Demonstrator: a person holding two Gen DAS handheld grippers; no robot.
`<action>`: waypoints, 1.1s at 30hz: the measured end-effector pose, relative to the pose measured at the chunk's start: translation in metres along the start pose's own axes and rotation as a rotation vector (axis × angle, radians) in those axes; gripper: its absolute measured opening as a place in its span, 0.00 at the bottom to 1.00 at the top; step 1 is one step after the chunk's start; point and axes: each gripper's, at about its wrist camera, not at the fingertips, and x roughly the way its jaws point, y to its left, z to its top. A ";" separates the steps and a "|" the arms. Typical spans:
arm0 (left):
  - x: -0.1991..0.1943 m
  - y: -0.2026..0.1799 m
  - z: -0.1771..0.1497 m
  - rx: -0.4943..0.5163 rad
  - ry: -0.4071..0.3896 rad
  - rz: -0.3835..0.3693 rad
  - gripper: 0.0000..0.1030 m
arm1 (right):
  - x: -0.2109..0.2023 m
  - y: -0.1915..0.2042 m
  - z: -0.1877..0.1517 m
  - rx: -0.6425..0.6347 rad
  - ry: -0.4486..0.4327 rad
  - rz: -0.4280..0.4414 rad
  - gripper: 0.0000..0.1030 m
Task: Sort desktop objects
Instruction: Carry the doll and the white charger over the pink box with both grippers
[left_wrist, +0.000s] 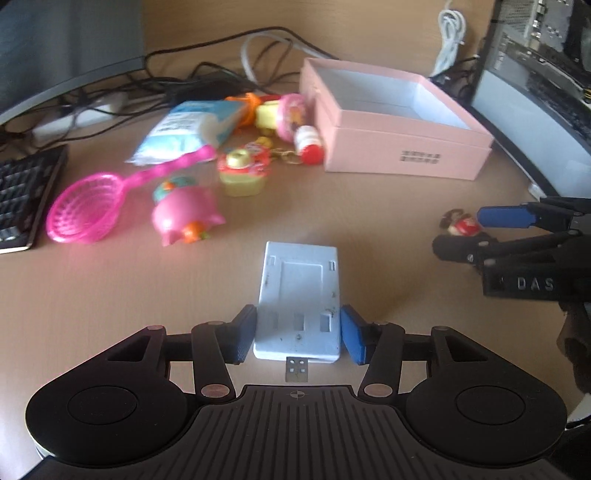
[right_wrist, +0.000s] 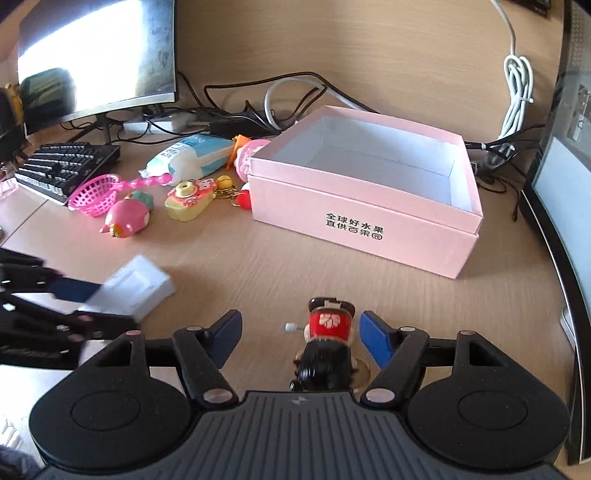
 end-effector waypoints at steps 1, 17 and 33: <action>-0.001 0.001 0.000 -0.004 -0.003 0.015 0.53 | 0.003 0.000 0.001 0.005 0.004 -0.001 0.61; -0.002 -0.006 -0.009 0.029 -0.002 0.017 0.67 | -0.019 0.000 -0.024 -0.028 0.043 0.029 0.29; -0.003 -0.010 -0.001 0.027 -0.009 0.059 0.75 | -0.025 -0.016 -0.022 -0.054 0.041 -0.002 0.67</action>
